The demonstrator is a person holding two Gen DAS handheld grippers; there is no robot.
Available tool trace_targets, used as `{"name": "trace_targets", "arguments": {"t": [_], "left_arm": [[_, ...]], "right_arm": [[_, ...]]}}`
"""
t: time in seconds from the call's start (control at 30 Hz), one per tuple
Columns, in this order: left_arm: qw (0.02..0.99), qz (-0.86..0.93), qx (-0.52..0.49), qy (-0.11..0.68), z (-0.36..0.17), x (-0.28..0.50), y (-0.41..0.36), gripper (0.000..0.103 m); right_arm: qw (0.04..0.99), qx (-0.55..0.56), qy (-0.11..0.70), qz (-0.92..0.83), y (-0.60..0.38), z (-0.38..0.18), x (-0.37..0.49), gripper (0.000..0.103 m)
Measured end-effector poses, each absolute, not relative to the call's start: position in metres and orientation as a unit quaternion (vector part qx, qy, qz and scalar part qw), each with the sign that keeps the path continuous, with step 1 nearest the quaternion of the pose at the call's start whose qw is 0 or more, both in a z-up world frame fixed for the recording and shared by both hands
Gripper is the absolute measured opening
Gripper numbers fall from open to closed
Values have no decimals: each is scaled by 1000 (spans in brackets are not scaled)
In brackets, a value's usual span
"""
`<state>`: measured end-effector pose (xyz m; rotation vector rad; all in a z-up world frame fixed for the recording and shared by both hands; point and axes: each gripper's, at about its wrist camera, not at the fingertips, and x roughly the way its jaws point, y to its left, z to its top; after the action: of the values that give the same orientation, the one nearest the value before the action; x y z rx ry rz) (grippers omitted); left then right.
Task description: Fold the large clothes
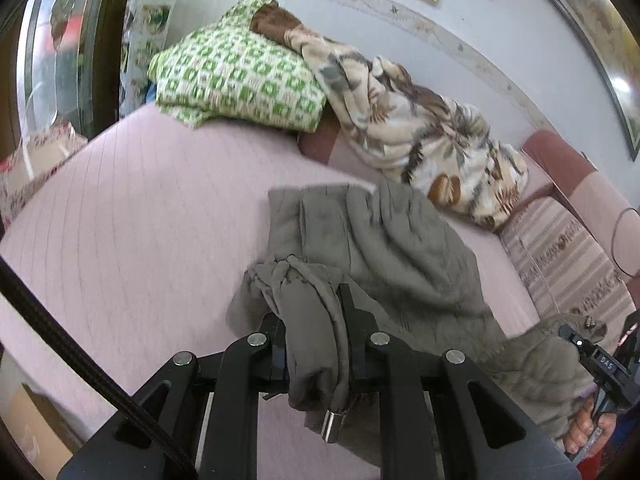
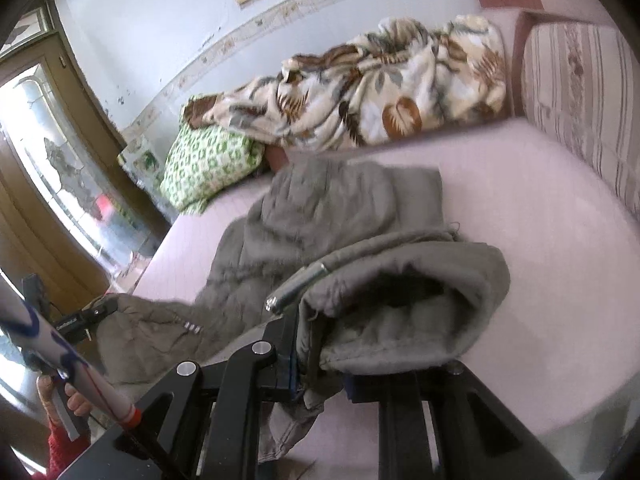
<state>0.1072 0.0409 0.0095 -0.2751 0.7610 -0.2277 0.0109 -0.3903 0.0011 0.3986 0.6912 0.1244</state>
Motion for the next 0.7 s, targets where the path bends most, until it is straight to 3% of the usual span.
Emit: {"name": "trace_targets", "arguments": {"t": [0.43,0.7], "left_arm": [[926,-43,-142,346,7,234,9,17],[936,-12,-119,332,-3,319,-19,17]], "right_arm": [[926,274,260,1,-426,2,139,18],[934,242,260,-47,-434,-21,217,18]]}}
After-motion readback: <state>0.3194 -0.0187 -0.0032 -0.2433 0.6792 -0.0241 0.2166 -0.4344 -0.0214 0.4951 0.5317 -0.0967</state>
